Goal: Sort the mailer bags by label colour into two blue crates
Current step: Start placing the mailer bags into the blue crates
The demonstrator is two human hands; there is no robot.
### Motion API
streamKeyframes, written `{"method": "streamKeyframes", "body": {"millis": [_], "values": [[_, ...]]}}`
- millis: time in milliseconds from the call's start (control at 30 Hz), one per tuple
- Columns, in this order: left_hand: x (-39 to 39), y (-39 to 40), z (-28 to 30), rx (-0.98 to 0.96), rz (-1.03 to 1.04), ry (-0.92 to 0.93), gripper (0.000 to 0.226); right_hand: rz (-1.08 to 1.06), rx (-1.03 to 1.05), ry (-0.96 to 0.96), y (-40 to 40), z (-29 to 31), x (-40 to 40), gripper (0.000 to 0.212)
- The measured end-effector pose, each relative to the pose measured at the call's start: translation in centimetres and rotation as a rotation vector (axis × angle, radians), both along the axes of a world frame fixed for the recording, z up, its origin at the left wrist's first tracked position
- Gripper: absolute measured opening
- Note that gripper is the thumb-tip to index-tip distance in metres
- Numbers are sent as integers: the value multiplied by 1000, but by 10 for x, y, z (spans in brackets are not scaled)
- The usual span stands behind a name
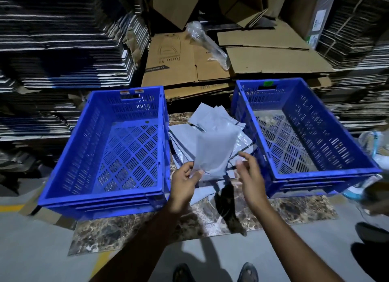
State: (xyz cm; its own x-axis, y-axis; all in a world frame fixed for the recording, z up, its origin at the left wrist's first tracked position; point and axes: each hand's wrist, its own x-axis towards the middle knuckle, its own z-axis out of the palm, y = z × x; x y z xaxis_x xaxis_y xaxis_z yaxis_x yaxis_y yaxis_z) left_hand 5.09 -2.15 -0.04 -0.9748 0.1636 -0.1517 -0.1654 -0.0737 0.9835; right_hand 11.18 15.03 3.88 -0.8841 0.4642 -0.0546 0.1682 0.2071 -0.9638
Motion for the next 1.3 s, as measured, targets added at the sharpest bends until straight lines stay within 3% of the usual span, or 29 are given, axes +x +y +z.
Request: {"method": "streamKeyframes", "body": {"millis": [100, 267, 333, 400, 500, 567, 733, 867, 967, 1067, 1300], "values": [[-4, 2, 17, -82, 69, 106, 37, 125, -490, -167, 5, 24, -8, 51], [-9, 10, 42, -247, 143, 288, 58, 271, -849, -103, 23, 41, -12, 63], [-10, 13, 50, -278, 186, 295, 58, 299, -896, -48, 33, 45, -12, 50], [-8, 18, 55, -245, 208, 261, 53, 366, -776, -1, 40, 48, -11, 28], [3, 29, 66, 99, 238, 92, 29, 409, -556, 83, 48, 45, -9, 40], [12, 33, 71, 268, 205, 8, 36, 357, -438, 128, 52, 45, -7, 41], [23, 45, 73, 37, 28, 119, 59, 389, -187, 190, 66, 41, -7, 44], [20, 57, 75, 47, 132, 106, 58, 450, -184, 240, 75, 48, -9, 64], [19, 56, 74, -57, 181, 130, 64, 523, -36, 248, 82, 52, -12, 65], [22, 53, 73, -59, 212, 134, 66, 601, -23, 219, 82, 51, -18, 69], [20, 14, 77, -204, 338, 186, 26, 700, -20, 191, 43, 50, -40, 70]]}}
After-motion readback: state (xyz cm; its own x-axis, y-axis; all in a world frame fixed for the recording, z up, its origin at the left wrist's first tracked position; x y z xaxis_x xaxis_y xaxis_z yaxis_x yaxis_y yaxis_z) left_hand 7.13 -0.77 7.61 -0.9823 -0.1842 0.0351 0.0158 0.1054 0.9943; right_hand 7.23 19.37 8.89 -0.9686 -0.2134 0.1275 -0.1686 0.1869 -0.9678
